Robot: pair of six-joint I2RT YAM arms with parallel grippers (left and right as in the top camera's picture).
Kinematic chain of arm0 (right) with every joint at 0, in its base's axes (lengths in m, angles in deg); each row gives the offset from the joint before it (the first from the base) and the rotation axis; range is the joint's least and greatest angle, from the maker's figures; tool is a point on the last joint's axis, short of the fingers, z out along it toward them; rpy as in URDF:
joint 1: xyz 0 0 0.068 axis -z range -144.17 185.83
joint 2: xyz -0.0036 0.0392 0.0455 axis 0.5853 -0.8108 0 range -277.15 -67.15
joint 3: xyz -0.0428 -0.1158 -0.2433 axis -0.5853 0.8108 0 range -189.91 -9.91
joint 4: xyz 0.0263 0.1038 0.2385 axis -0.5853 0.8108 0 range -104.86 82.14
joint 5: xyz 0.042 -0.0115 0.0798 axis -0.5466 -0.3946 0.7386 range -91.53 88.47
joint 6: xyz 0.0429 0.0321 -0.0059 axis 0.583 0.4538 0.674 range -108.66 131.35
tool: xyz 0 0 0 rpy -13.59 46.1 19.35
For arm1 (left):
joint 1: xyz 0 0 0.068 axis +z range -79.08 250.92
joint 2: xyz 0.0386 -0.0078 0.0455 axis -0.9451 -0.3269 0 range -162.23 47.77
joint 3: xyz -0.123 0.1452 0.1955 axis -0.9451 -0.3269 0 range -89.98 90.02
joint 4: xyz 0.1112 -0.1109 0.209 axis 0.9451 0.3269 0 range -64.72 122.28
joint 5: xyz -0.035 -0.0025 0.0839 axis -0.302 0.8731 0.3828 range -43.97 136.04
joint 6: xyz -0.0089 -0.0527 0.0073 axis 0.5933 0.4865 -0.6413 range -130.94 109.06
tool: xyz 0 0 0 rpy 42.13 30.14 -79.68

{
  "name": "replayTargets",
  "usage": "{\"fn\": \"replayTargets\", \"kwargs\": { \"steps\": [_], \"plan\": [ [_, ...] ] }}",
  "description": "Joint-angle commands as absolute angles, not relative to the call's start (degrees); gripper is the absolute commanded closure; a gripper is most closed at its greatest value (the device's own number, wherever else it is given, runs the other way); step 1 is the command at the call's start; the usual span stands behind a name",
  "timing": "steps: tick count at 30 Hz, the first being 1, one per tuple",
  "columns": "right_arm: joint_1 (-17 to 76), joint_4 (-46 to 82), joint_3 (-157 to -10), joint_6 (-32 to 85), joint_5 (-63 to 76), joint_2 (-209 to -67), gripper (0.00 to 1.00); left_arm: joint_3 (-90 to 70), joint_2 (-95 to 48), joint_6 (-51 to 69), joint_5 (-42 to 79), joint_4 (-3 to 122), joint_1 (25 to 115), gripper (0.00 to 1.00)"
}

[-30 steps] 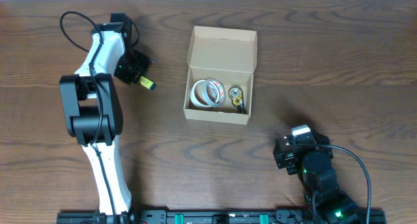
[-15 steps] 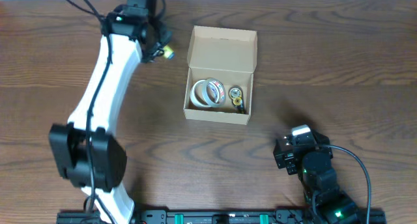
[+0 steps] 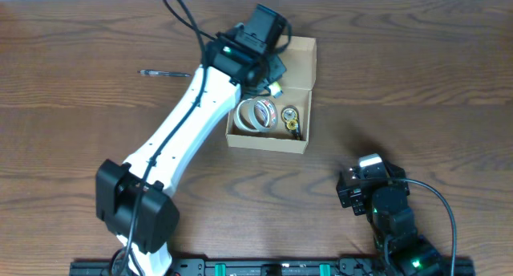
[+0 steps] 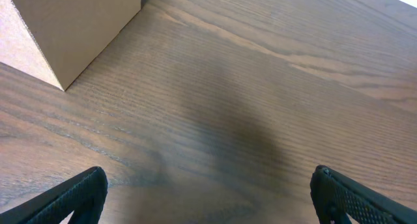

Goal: Pack container
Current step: 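Lower the highlighter into the box and open the left gripper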

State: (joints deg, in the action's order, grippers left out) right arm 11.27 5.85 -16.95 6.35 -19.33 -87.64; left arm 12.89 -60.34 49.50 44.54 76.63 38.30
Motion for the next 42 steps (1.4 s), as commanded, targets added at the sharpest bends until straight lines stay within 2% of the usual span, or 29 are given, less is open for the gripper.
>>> {"fn": "replayTargets", "kwargs": {
  "steps": [1, 8, 17, 19, 24, 35, 38, 42],
  "plan": [
    [11.64, 5.77, -16.74, 6.37, -19.7, -87.3, 0.01, 13.13, -64.19, 55.56, 44.91, 77.51, 37.01, 0.73],
    [11.64, 5.77, -16.74, 6.37, -19.73, -87.3, 0.01, 12.23, -70.02, 68.17, 44.52, 77.48, 34.38, 0.77],
    [11.64, 5.77, -16.74, 6.37, -19.73, -87.3, 0.01, 11.97, -73.98, 81.35, 43.99, 77.51, 33.4, 0.76],
    [11.64, 5.77, -16.74, 6.37, -19.7, -87.3, 0.01, 11.95, -74.4, 82.66, 43.82, 77.48, 33.34, 0.76],
    [11.64, 5.77, -16.74, 6.37, -19.7, -87.3, 0.01, 11.57, -74.77, 83.38, 43.42, 77.53, 33.34, 0.65],
    [11.64, 5.77, -16.74, 6.37, -19.7, -87.3, 0.01, 11.42, -71.31, 83.32, 46.79, 77.33, 33.77, 0.61],
    [11.64, 5.77, -16.74, 6.37, -19.73, -87.3, 0.01, 11.42, -65.87, 83.08, 52.93, 78.03, 34.71, 0.55],
    [11.64, 5.77, -16.74, 6.37, -19.7, -87.3, 0.01, 11.42, -58.16, 82.88, 62.85, 80.76, 39.11, 0.36]
  ]
}}
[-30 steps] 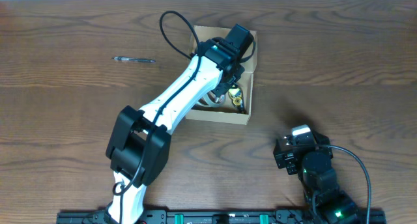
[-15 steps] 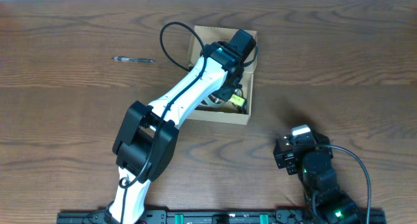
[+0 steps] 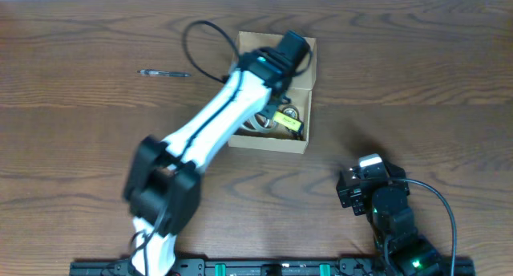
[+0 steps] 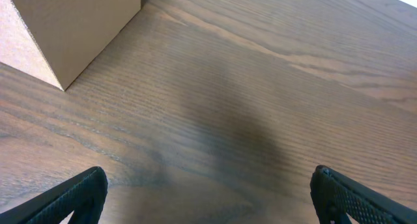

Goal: Pack container
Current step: 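Lower the highlighter into the box and open the left gripper, then move the left gripper to the clear pen and grasp it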

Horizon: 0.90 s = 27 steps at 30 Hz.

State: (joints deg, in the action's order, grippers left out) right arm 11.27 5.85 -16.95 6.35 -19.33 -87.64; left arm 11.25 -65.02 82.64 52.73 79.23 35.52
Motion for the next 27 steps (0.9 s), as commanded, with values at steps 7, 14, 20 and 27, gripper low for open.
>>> {"fn": "replayTargets", "kwargs": {
  "steps": [7, 14, 20, 27],
  "plan": [
    [11.64, 5.77, -16.74, 6.37, -19.7, -87.3, 0.01, 12.29, -57.54, 78.62, 60.62, 85.46, 58.14, 0.23],
    [11.64, 5.77, -16.74, 6.37, -19.7, -87.3, 0.01, 21.52, -69.94, 65.09, 54.75, 88.15, 68.9, 0.15],
    [11.64, 5.77, -16.74, 6.37, -19.7, -87.3, 0.01, 32.75, -80.65, 62.64, 53.98, 93.24, 71.08, 0.14],
    [11.64, 5.77, -16.74, 6.37, -19.73, -87.3, 0.01, 35.9, -87.84, 62.55, 51.03, 92.74, 72.72, 0.14]
  ]
}}
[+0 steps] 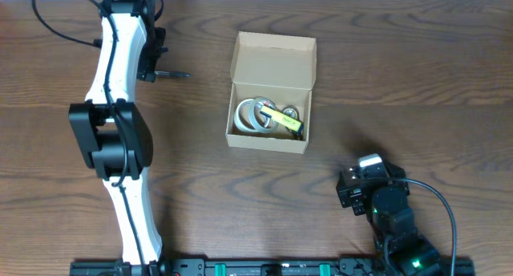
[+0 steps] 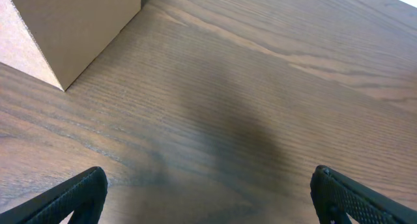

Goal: Pack container
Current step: 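Move the left gripper to the clear pen and grasp it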

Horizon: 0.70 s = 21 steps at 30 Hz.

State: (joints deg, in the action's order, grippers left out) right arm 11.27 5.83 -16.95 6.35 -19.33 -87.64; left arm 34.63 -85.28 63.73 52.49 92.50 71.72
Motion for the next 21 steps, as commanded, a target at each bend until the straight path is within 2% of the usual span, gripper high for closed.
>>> {"fn": "replayTargets", "kwargs": {
  "steps": [1, 13, 19, 21],
  "plan": [
    [11.64, 5.77, -16.74, 6.37, -19.7, -87.3, 0.01, 35.9, -88.73, 62.62, 50.64, 92.52, 72.96, 0.15],
    [11.64, 5.77, -16.74, 6.37, -19.7, -87.3, 0.01, 36.18, -94.85, 63.27, 46.55, 90.64, 73.53, 0.25],
    [11.64, 5.77, -16.74, 6.37, -19.7, -87.3, 0.01, 36.18, -96.19, 63.86, 45.43, 87.56, 73.55, 0.26],
    [11.64, 5.77, -16.74, 6.37, -19.73, -87.3, 0.01, 36.18, -96.91, 63.86, 44.87, 86.55, 73.55, 0.3]
  ]
}}
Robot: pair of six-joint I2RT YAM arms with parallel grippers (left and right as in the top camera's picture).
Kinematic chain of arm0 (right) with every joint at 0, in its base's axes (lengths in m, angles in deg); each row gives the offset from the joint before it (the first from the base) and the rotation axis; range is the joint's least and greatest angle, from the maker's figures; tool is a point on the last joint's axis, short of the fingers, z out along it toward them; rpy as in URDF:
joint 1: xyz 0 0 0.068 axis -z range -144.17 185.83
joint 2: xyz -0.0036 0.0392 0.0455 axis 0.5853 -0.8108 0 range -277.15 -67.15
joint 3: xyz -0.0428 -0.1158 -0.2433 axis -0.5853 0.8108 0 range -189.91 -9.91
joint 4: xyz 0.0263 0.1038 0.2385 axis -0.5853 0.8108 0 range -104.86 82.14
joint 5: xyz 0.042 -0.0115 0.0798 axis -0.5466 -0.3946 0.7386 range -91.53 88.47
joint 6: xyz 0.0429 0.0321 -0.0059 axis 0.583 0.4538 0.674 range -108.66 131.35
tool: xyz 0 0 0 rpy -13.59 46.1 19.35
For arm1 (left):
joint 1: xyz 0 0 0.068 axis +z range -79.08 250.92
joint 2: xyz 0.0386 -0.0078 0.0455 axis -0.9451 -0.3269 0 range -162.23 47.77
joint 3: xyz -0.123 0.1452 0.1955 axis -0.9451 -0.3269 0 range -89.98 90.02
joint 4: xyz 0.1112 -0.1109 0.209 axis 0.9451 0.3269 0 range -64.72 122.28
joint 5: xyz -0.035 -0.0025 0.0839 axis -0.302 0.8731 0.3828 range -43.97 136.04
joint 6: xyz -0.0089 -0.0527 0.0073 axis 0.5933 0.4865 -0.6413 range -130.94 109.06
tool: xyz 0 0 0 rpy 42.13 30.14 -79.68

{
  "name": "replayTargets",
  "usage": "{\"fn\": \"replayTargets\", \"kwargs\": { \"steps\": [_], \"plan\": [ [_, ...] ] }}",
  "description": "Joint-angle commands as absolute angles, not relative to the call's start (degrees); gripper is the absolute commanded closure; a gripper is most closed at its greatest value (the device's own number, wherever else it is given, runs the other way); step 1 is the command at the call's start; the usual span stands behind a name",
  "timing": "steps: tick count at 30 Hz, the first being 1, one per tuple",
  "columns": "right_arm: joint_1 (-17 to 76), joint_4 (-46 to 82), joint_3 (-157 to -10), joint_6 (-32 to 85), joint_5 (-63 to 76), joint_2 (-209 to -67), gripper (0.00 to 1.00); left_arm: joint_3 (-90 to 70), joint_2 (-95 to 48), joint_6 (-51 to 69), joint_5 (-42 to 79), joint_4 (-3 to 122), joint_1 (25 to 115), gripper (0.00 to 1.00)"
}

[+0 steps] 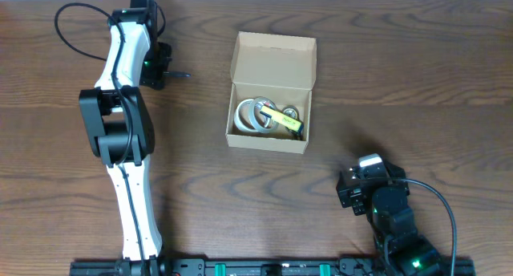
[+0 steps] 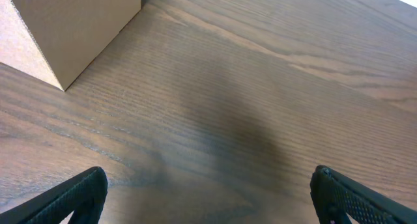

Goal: Pack container
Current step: 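Move the left gripper to the clear pen and grasp it, then carry the pen into the box and release it with the left gripper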

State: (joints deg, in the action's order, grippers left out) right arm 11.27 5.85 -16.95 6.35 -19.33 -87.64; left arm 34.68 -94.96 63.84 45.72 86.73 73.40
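Observation:
An open cardboard box (image 1: 272, 47) stands at mid-table. It holds tape rolls (image 1: 253, 114), a yellow item (image 1: 282, 119) lying across them, and a small dark metal piece (image 1: 292, 114). A thin black pen (image 1: 178, 73) lies on the table at the far left. My left gripper (image 1: 157, 71) is down over the pen's left end and hides it; the overhead view does not show how its jaws stand. My right gripper (image 2: 208, 199) rests open at the near right, low above bare wood, with nothing between its fingers (image 2: 78, 196).
The box's near corner (image 2: 65, 28) shows at the upper left of the right wrist view. The left arm (image 1: 120, 115) stretches up the table's left side from its base. The right arm (image 1: 377, 197) is folded at the front right.
My left gripper has shifted slightly right and nearer, now covering the pen's left end, which showed more fully before. The box, its contents and the right arm are unchanged.
My left gripper was over the back of the box with a small yellow item under it. Then it reached deeper in, with the yellow item by the tape rolls. Later the item lay across the rolls and the arm was at the far left, where it now covers the pen's end.

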Motion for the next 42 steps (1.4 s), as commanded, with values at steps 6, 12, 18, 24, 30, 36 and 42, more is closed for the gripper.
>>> {"fn": "replayTargets", "kwargs": {
  "steps": [6, 12, 18, 24, 30, 36, 42],
  "plan": [
    [11.64, 5.77, -16.74, 6.37, -19.7, -87.3, 0.01, 36.18, -98.53, 64.45, 43.1, 86.12, 73.55, 0.49],
    [11.64, 5.77, -16.74, 6.37, -19.7, -87.3, 0.01, 36.18, -98.77, 63.76, 42.16, 86.99, 73.55, 0.68],
    [11.64, 5.77, -16.74, 6.37, -19.73, -87.3, 0.01, 36.21, -98.72, 63.49, 40.95, 87.23, 73.44, 0.85],
    [11.64, 5.77, -16.74, 6.37, -19.7, -87.3, 0.01, 36.21, -96.34, 60.21, 40.73, 88.35, 73.2, 0.92],
    [11.64, 5.77, -16.74, 6.37, -19.73, -87.3, 0.01, 36.21, -91.25, 57.77, 41.57, 90.07, 72.85, 0.94],
    [11.64, 5.77, -16.74, 6.37, -19.7, -87.3, 0.01, 36.21, -83.82, 56.26, 44.32, 91.6, 70.69, 0.94],
    [11.64, 5.77, -16.74, 6.37, -19.7, -87.3, 0.01, 36.18, -76.28, 56.26, 45.41, 92.67, 65.51, 0.94]
  ]
}}
